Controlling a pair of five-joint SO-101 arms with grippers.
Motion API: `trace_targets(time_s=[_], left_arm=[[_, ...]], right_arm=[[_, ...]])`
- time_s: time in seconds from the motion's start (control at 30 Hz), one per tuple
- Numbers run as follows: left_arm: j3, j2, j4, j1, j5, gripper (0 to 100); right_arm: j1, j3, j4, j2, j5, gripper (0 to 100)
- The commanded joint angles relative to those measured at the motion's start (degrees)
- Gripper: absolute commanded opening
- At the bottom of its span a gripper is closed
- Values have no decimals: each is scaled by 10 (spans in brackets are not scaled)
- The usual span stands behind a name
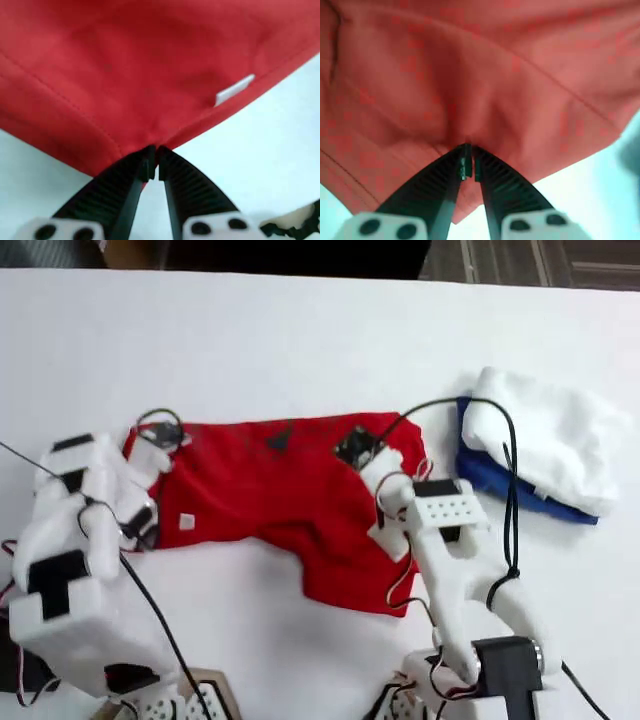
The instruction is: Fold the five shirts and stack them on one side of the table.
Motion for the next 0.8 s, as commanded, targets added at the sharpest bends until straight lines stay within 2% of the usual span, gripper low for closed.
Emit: trace_targets(time_s=[0.0, 0.2, 0.47, 0.6, 0.77], left_arm=[[-61, 23, 29, -39, -26, 57], [-73, 23, 47, -36, -32, 57], [-73, -47, 98, -35, -33, 57], [-73, -158, 146, -9, -33, 57], [-71, -293, 171, 59, -7, 57]], right_arm=[[34, 18, -33, -29, 43, 22], [98, 27, -46, -12, 78, 22], [102, 15, -39, -8, 76, 22], [100, -20, 36, -76, 76, 22], [53, -30, 133, -203, 48, 22]])
